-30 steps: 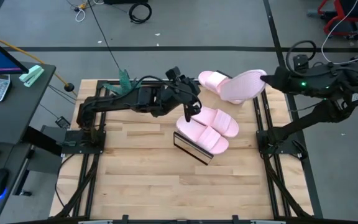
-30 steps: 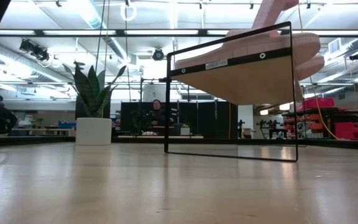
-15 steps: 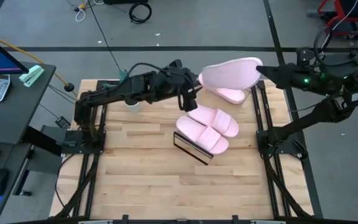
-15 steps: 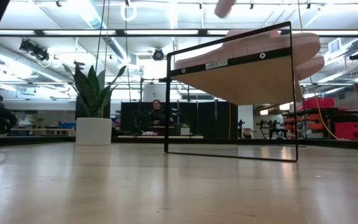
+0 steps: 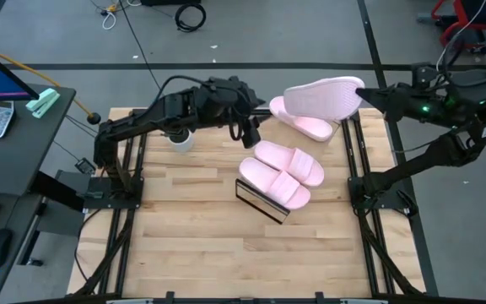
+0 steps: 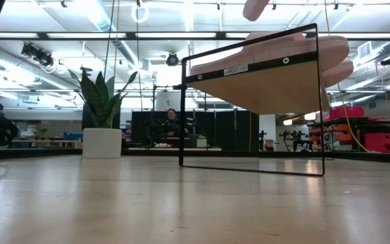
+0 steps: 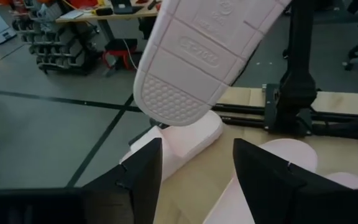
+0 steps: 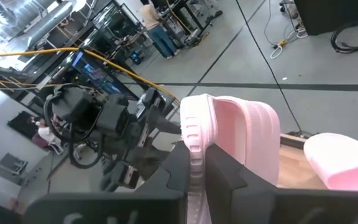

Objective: Pick and place slides into the shelf
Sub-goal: Put the pink slide on the shelf

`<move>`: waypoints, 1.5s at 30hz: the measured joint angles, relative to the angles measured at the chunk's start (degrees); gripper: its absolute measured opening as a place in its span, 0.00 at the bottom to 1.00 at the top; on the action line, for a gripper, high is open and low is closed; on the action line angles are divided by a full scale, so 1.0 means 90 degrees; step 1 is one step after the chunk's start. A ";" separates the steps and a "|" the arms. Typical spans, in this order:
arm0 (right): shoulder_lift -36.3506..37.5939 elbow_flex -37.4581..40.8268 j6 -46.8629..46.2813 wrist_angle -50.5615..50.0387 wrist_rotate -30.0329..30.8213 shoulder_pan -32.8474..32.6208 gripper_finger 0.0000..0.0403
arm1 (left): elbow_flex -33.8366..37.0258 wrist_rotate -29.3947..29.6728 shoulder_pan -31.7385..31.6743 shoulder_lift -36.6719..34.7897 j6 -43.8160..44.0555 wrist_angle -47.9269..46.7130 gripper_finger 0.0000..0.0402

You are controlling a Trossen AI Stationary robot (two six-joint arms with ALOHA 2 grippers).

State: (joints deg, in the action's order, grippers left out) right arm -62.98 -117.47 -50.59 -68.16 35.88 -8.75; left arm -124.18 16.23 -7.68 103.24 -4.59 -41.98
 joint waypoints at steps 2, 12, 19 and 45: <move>0.0026 0.0000 0.0015 0.0005 -0.0042 0.0000 0.07 | 0.0000 -0.0020 0.0007 0.0000 0.0109 0.0002 0.51; 0.0034 -0.0002 -0.0266 0.0029 0.0794 0.0002 0.07 | 0.0000 0.0297 0.0067 0.0073 0.0353 0.0138 0.54; -0.0092 -0.0005 -0.0667 0.0390 0.0968 0.0002 0.07 | 0.0002 0.2033 0.0402 0.0430 -0.1154 0.0678 0.52; -0.0911 -0.0005 -0.1136 0.2181 0.0688 0.0299 0.07 | 0.0002 0.4057 0.0458 0.0884 -0.3517 0.2584 0.62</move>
State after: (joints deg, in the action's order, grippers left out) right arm -71.18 -117.51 -60.82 -48.53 42.07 -6.06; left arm -124.16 52.74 -3.56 111.20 -36.24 -18.72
